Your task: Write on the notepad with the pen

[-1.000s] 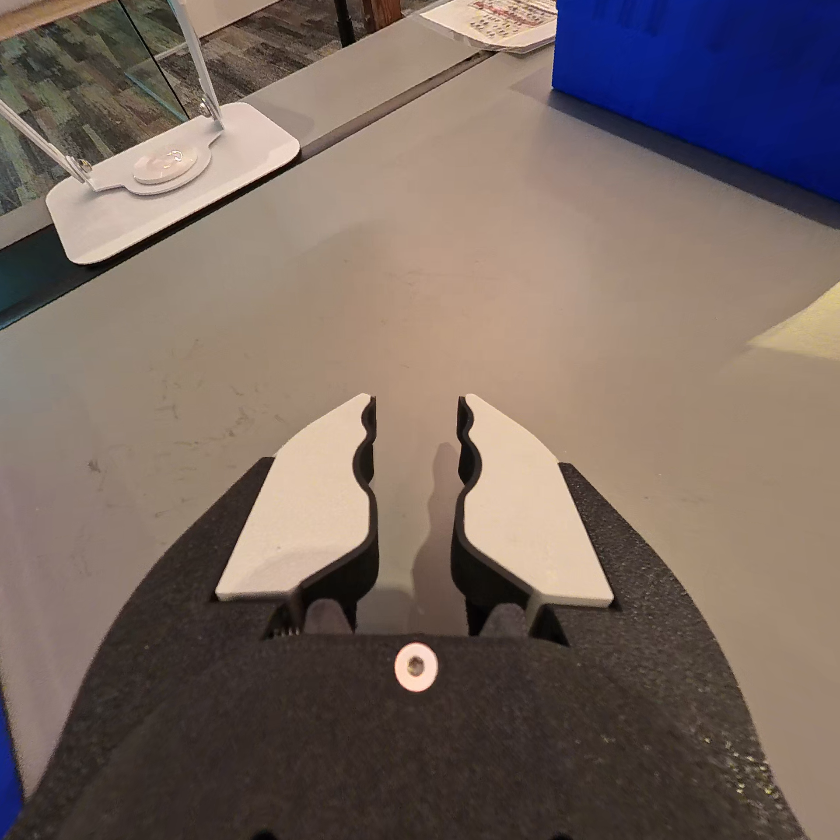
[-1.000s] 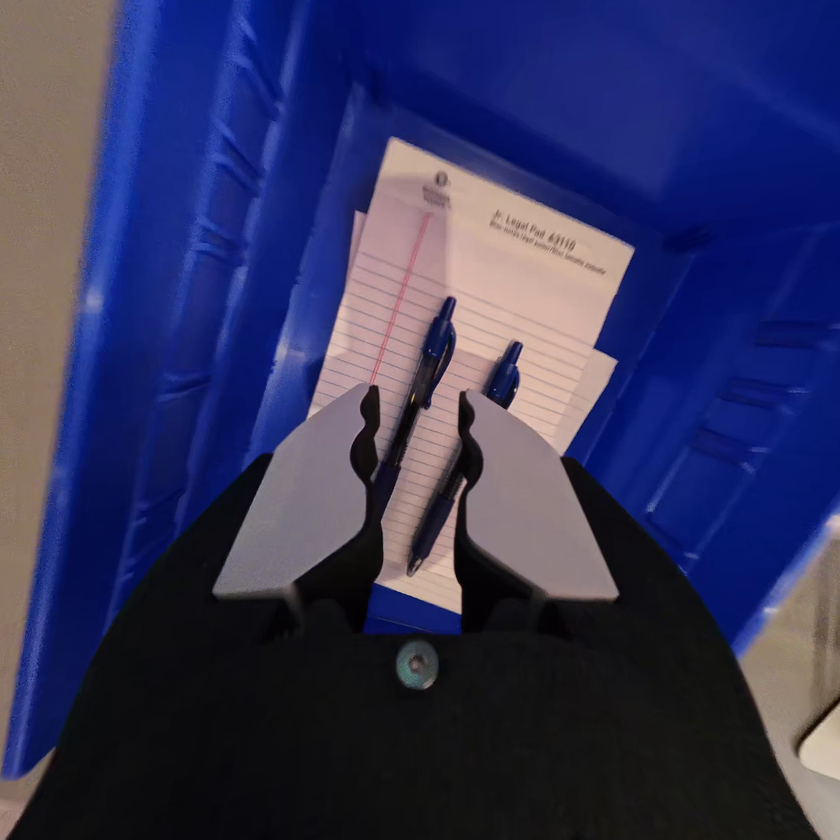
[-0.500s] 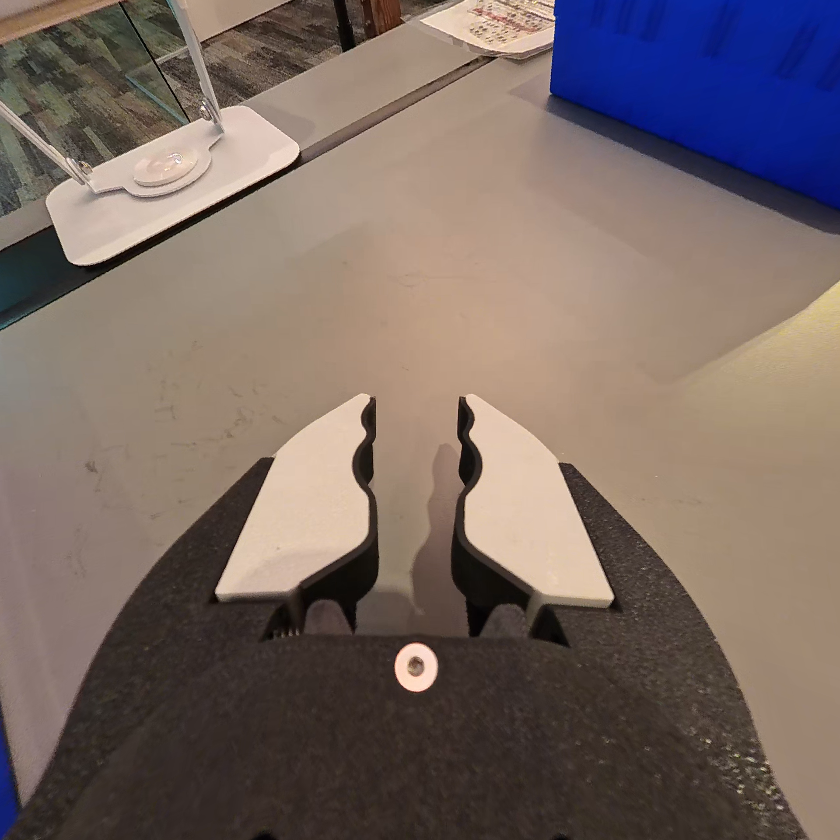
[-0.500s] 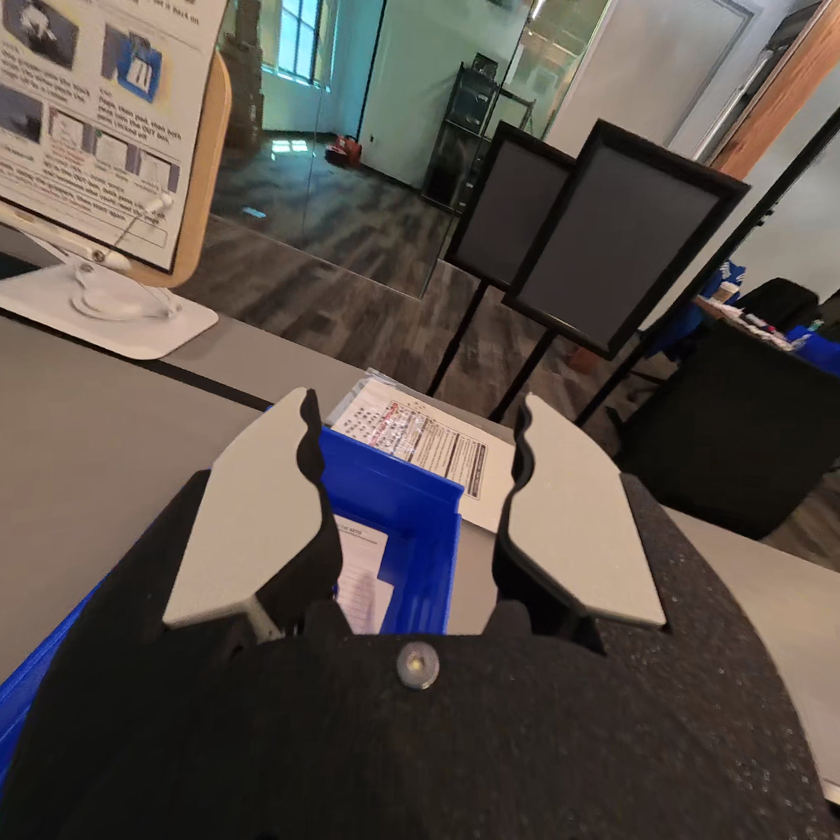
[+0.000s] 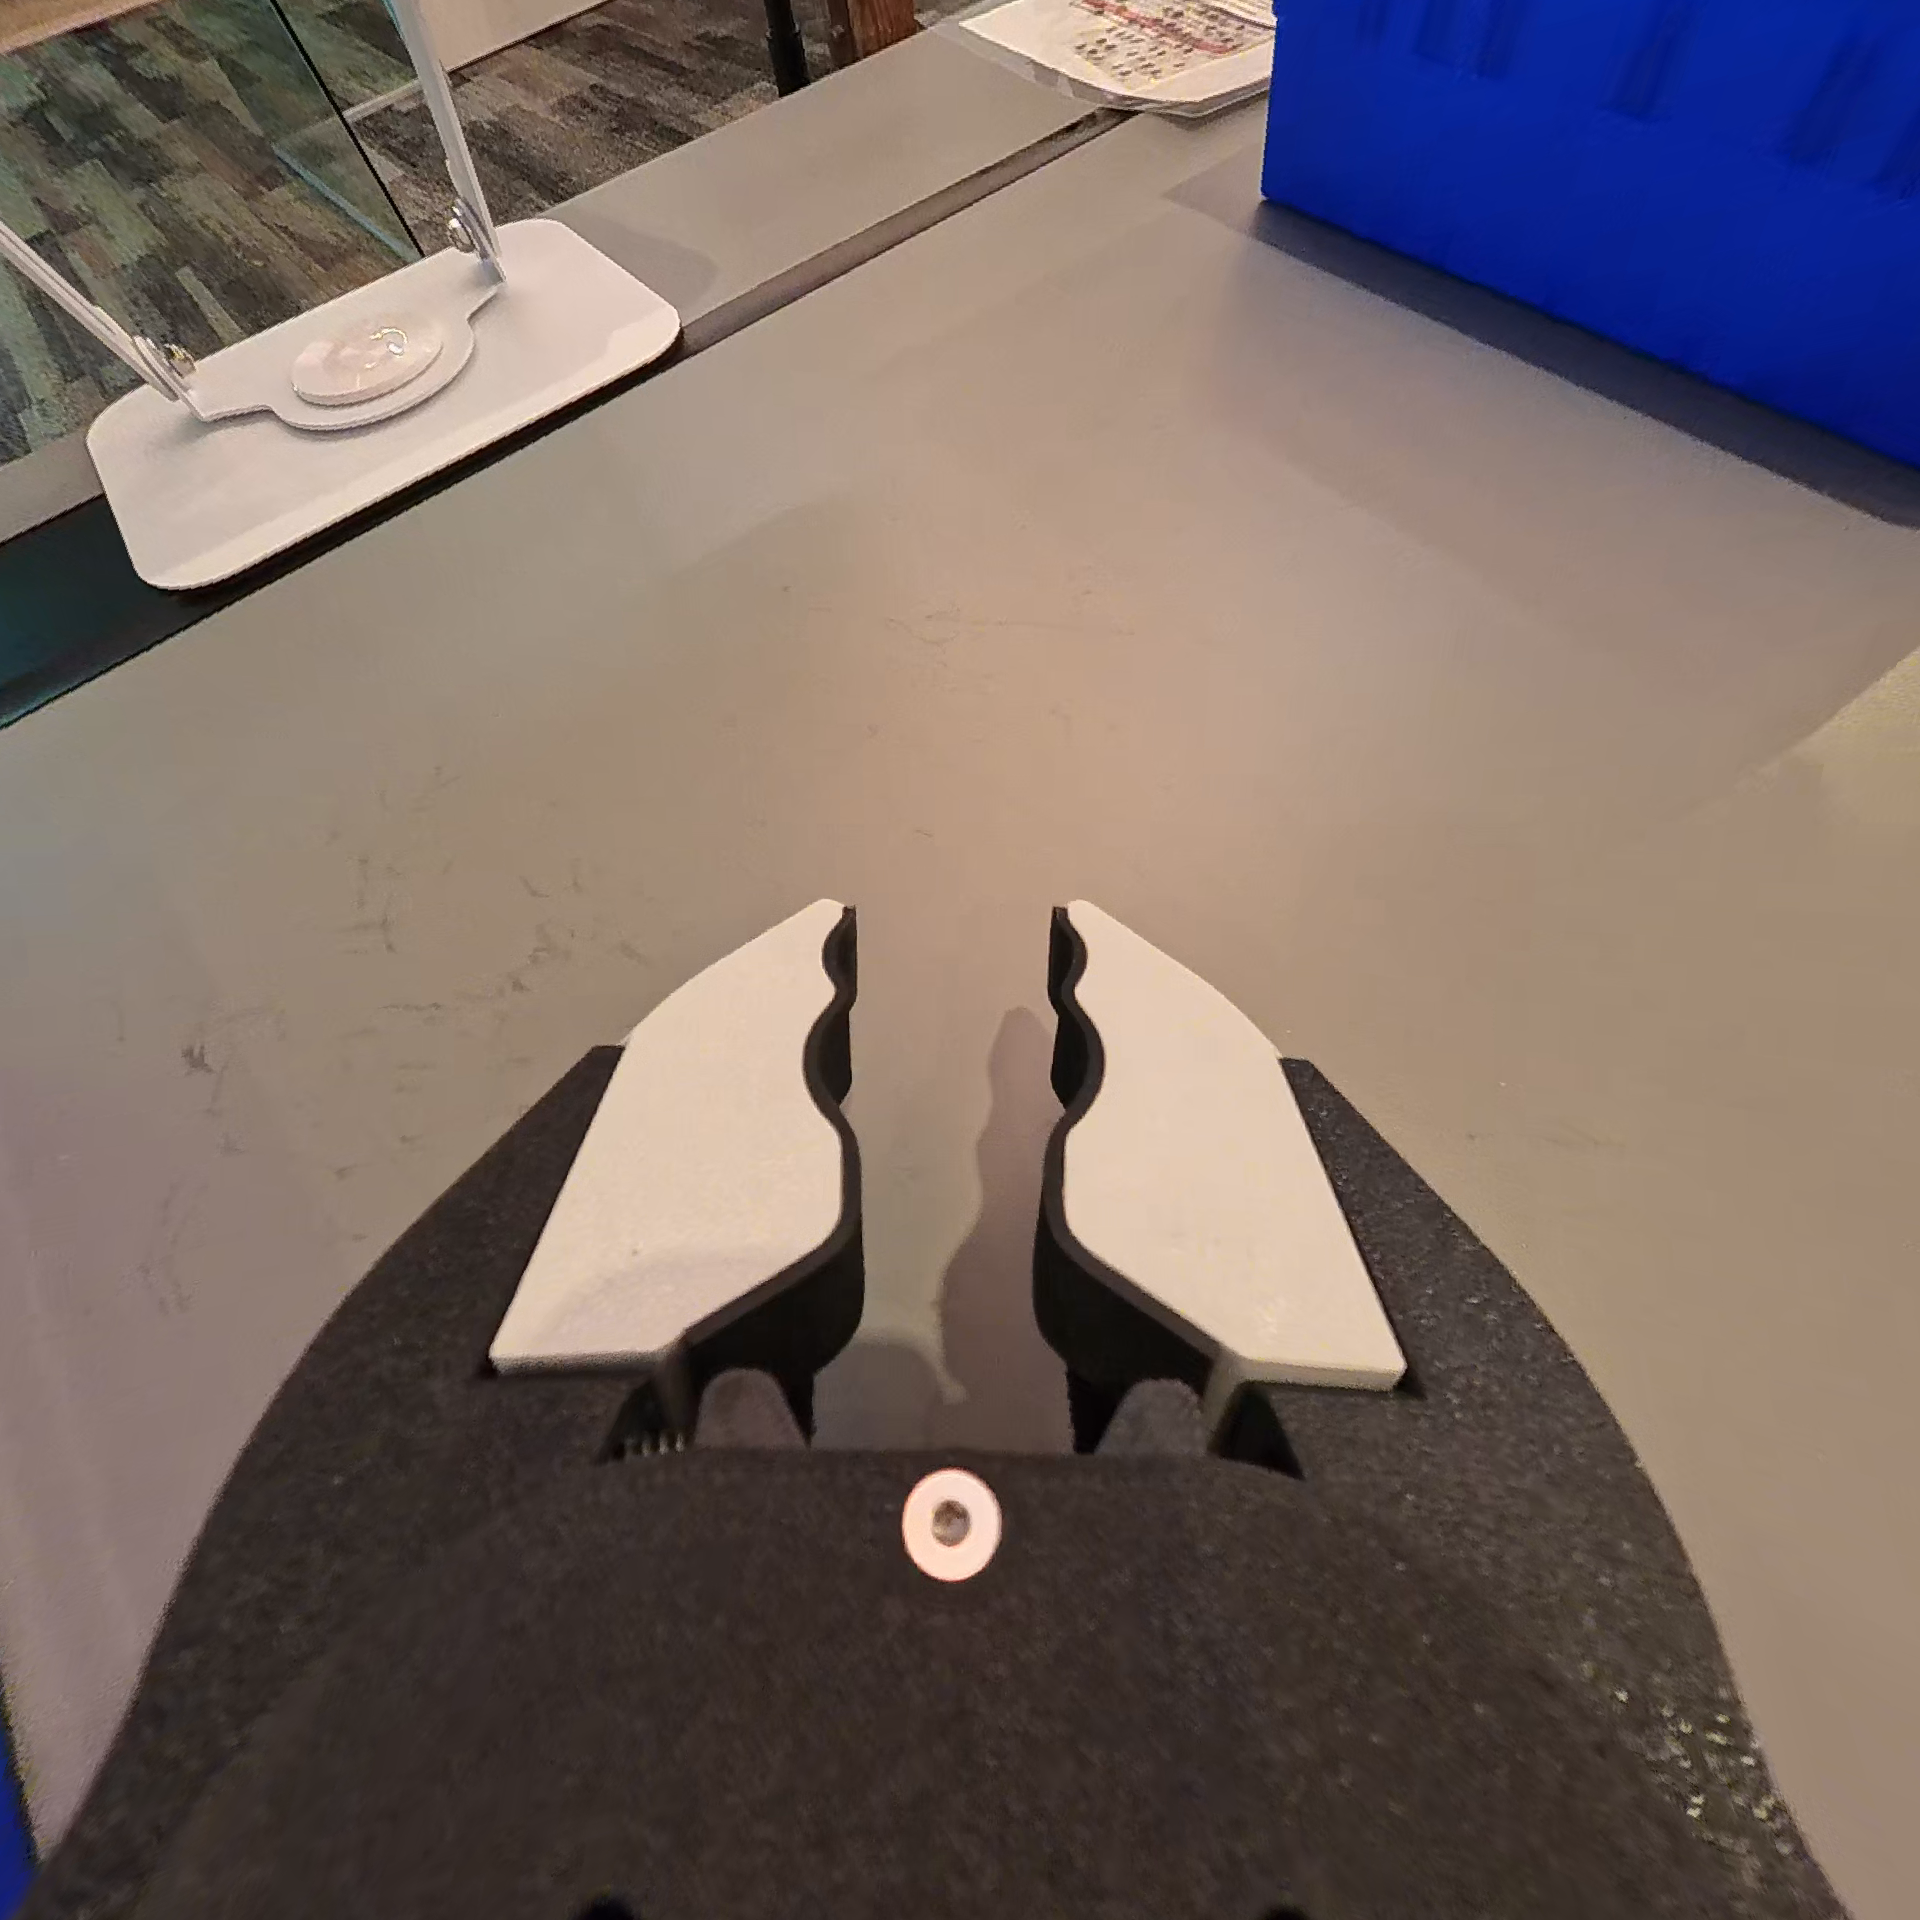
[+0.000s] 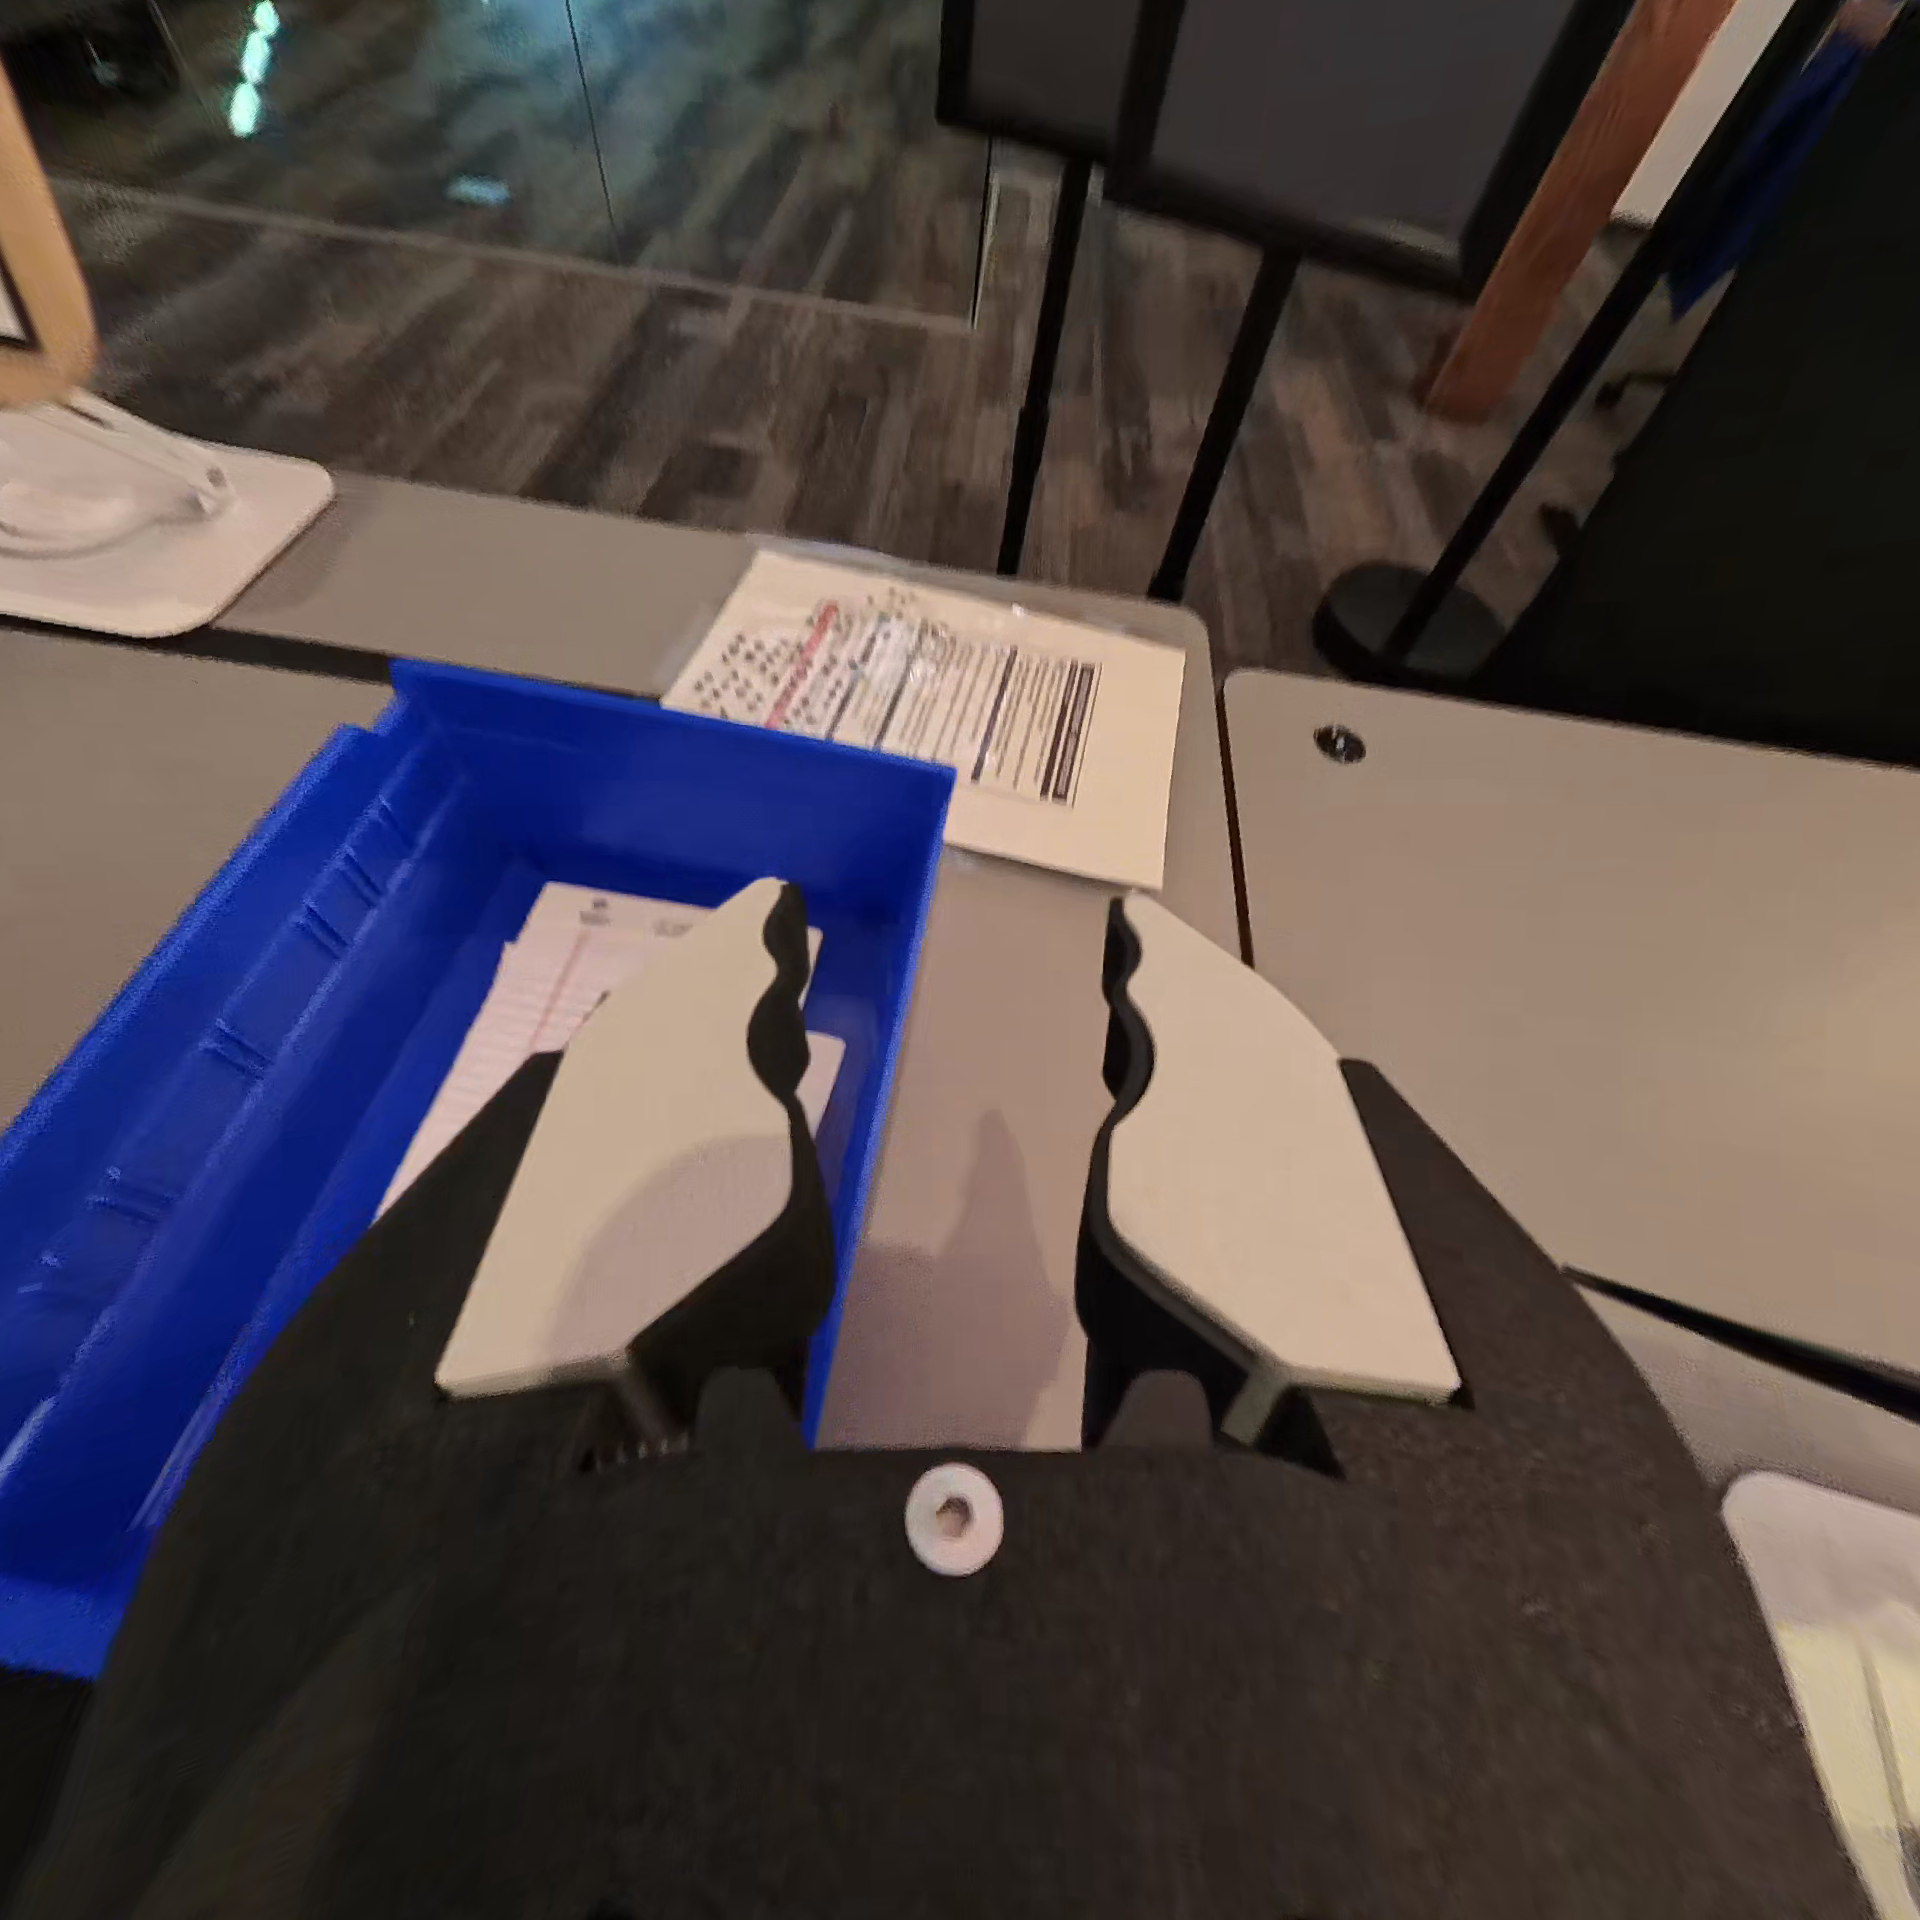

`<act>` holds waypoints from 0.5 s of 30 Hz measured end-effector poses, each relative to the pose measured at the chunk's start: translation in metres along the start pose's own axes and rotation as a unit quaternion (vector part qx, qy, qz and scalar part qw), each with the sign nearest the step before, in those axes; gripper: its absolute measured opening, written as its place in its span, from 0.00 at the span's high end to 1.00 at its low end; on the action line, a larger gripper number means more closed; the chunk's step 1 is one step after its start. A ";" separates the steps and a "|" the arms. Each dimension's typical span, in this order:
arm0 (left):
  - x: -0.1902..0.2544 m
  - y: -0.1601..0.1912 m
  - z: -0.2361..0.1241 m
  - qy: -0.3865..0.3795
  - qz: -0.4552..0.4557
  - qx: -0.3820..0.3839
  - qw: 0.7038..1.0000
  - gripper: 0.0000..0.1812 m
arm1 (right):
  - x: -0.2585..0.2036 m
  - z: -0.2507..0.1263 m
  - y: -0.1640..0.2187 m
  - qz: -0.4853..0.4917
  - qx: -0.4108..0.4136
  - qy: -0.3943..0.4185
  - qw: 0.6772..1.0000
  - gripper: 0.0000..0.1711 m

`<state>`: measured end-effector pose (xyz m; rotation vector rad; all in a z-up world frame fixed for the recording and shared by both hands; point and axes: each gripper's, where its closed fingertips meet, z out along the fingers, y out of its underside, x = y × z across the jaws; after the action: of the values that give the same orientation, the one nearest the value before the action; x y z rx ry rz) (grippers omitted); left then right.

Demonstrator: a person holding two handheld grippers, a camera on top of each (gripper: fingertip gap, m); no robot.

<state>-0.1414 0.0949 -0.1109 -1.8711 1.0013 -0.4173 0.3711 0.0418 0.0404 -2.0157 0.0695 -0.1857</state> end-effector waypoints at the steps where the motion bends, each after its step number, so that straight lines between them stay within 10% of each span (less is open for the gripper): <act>1: 0.000 0.000 0.000 0.000 0.000 -0.001 1.000 0.81 | 0.003 0.005 0.009 0.002 -0.025 0.000 1.000 0.68; 15: 0.000 0.004 0.002 0.000 0.002 -0.011 1.000 0.81 | -0.018 0.050 0.076 0.084 -0.220 -0.064 0.970 0.74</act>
<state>-0.1416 0.0951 -0.1151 -1.8888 1.0137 -0.4040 0.3637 0.0553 -0.0510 -2.4455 0.2152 0.0772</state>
